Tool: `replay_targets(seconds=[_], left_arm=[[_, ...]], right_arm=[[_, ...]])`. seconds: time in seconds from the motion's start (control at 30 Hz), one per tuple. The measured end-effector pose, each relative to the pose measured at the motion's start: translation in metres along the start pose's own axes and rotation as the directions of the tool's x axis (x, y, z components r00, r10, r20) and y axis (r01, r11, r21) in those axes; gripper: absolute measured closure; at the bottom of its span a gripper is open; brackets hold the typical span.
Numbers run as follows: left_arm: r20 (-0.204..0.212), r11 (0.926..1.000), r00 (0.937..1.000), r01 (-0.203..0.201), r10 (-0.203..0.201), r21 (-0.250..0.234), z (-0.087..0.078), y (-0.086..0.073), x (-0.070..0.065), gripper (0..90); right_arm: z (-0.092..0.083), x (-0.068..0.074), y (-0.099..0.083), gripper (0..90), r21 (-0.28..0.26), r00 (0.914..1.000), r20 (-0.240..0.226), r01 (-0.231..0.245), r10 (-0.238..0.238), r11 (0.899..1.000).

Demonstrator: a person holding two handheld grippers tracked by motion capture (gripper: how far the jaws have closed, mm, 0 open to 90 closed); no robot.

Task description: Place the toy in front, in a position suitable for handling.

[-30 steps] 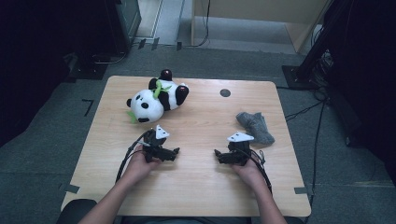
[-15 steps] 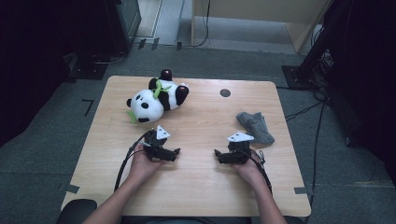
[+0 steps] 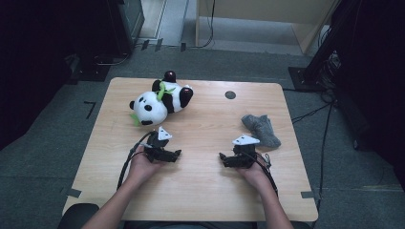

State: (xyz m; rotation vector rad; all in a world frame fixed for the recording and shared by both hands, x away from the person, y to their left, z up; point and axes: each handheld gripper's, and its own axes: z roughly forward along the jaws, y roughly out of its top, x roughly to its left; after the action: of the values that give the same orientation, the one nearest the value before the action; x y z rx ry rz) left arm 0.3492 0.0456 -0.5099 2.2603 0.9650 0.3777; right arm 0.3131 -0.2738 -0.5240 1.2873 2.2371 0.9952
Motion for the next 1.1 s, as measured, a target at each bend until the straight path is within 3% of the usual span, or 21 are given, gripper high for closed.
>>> replay_targets(seconds=[0.27, 0.47, 0.53, 0.6, 0.77, 0.97, 1.1], left_arm=[[0.055, 0.9987, 0.9984, 0.016, -0.014, -0.048, -0.013, 0.009, 0.005, 16.4], [0.058, 0.9974, 0.9981, 0.023, -0.019, -0.069, -0.022, 0.015, 0.009, 16.6], [0.081, 0.9965, 0.9962, 0.037, -0.031, -0.075, -0.027, 0.02, 0.013, 17.9], [0.095, 0.9955, 0.9945, 0.05, -0.042, -0.08, -0.031, 0.022, 0.016, 24.8], [0.113, 0.9928, 0.9926, 0.057, -0.045, -0.105, -0.043, 0.032, 0.025, 23.4], [0.085, 0.9916, 0.9946, 0.069, -0.06, -0.109, -0.048, 0.04, 0.037, 23.5], [0.068, 0.9949, 0.9969, 0.046, -0.04, -0.089, -0.05, 0.049, 0.044, 23.5]], right_arm=[[0.0, 0.0, 0.0, 10.7, 0.001, 1.0, 0.001, -0.001, 0.001, 1.0], [0.0, 0.0, 0.0, 10.5, -0.001, 1.0, 0.001, 0.0, 0.0, 1.0], [0.0, 0.0, 0.0, 10.4, -0.001, 1.0, 0.002, 0.0, 0.0, 1.0], [0.0, 0.0, 0.0, 10.5, 0.0, 1.0, 0.004, -0.001, 0.001, 1.0], [0.0, 0.001, 0.0, 10.6, 0.001, 1.0, 0.002, -0.006, 0.006, 1.0], [0.0, 0.001, 0.0, 10.6, 0.002, 1.0, 0.005, -0.006, 0.006, 1.0], [0.0, 0.001, 0.0, 10.6, 0.0, 1.0, 0.006, -0.007, 0.007, 1.0]])
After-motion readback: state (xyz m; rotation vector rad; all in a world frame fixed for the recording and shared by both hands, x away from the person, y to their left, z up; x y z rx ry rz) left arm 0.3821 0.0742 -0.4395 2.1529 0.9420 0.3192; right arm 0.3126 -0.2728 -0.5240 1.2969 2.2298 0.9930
